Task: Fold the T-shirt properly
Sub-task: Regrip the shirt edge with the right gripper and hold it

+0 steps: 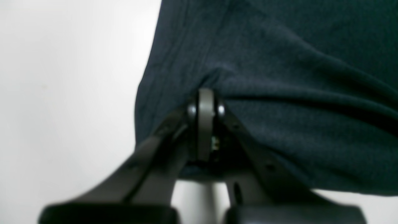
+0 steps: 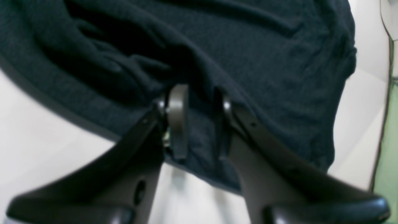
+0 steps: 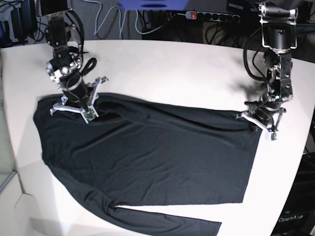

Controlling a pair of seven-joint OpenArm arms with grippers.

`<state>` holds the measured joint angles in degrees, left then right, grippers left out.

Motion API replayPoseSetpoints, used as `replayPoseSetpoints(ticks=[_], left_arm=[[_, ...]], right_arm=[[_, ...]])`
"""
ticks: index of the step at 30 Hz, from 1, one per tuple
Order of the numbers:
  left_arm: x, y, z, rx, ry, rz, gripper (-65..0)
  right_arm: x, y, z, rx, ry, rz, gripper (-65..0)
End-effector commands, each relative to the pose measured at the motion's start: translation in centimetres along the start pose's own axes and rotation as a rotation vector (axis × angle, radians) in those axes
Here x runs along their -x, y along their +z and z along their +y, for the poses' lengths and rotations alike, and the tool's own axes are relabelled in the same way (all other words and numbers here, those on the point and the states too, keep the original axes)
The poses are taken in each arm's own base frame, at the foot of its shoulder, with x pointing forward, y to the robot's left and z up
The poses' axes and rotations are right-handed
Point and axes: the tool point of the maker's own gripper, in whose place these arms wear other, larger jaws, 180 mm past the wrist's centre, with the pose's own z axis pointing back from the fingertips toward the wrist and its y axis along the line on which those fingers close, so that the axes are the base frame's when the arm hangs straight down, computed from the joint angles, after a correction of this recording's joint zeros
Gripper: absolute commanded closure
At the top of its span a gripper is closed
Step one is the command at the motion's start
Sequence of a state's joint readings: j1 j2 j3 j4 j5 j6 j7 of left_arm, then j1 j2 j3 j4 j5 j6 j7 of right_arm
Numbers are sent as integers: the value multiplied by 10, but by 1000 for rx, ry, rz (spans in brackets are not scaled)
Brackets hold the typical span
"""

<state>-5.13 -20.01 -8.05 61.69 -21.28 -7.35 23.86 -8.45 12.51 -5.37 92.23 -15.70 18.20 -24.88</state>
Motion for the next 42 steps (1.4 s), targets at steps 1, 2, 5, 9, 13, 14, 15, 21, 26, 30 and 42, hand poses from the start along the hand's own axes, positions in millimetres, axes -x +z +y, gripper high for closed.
replayPoseSetpoints(ticks=[1,2,5,9,13,14,15,21,26,30,42], left_arm=[[27,2,11,-42,-19,120,-5],[27,2,11,-42,-19,120,-5],[27,2,11,-42,-19,120,-6],[27,2,11,-42,-19,119,-7],[27,2,12,-43,-18,118,-9],[27,2,12,-43,-18,118,-9],[27,2,11,-41,-17,118,-9],[27,2,11,-41,-17,118,-9],[27,2,11,-41,-17,118,-9],[27,2,11,-41,-17,118,-9],[27,2,11,-41,-17,118,-9]], right_arm=[[-14,1,-11,25,8,-45,-189],[-14,1,-11,26,8,-46,-194],[-14,1,-13,29,7,-46,-200],[-14,1,-13,29,7,-46,-224],[-17,0,-14,32,8,-53,-285],[-21,-1,-17,37,9,-61,-297],[-22,-1,-17,38,9,-62,-307],[-17,-4,-15,31,6,-49,-321],[-3,-18,-16,20,-5,0,-317],[-5,-20,-14,15,-10,-36,-317],[-12,-21,-20,25,-7,-59,-112]])
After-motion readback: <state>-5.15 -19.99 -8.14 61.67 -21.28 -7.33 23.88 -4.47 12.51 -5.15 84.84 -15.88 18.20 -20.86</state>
